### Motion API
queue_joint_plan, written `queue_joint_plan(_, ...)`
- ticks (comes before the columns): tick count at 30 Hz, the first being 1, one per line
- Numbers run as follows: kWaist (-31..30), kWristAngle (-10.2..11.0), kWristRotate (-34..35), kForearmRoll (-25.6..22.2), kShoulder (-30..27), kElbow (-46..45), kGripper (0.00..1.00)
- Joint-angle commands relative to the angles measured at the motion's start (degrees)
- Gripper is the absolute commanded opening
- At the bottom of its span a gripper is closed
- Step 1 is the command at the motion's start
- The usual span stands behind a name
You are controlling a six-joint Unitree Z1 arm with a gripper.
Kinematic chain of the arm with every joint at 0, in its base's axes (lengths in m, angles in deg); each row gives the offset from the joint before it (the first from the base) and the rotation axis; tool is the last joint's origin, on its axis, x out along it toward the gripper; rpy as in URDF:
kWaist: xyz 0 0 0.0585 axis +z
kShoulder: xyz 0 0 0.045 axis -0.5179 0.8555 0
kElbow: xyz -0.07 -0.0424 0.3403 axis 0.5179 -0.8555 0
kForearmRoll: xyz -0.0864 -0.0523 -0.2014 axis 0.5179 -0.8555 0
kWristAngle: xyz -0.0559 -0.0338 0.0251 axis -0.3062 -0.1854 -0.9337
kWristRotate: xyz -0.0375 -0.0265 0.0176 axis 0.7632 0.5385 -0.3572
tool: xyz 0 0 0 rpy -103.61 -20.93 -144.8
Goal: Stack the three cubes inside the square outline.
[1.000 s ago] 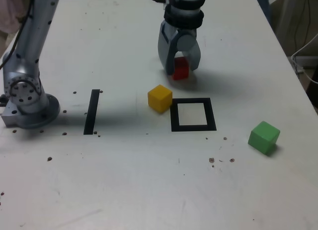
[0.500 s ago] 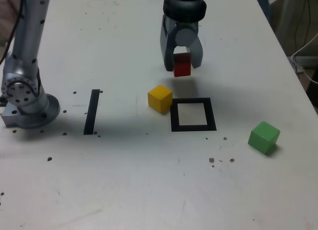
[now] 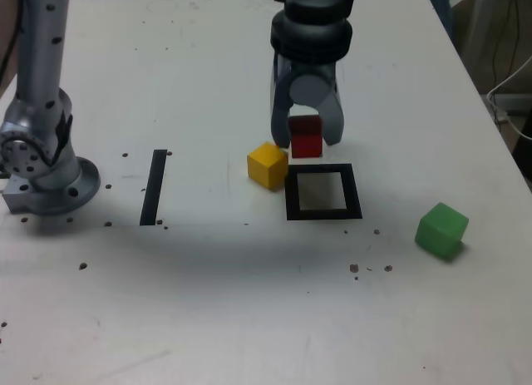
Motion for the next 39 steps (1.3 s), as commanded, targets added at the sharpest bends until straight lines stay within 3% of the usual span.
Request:
queue_joint_plan(1, -1.19, -0.06, 1.02, 0.4, 0.7, -0.19, 0.19)
queue_joint_plan(15, -5.08, -1.27, 4.23, 5.59, 4.76, -2.16, 0.19)
queue_joint_plan(32, -5.08, -2.08, 4.21, 7.08, 6.23, -2.21, 0.27)
queue_joint_plan(35, -5.08, -2.31, 4.16, 7.33, 6.2, -2.4, 0.36)
queue_joint_plan(39, -5.08, -2.41, 3.77, 8.67, 5.34, -3.25, 0.7)
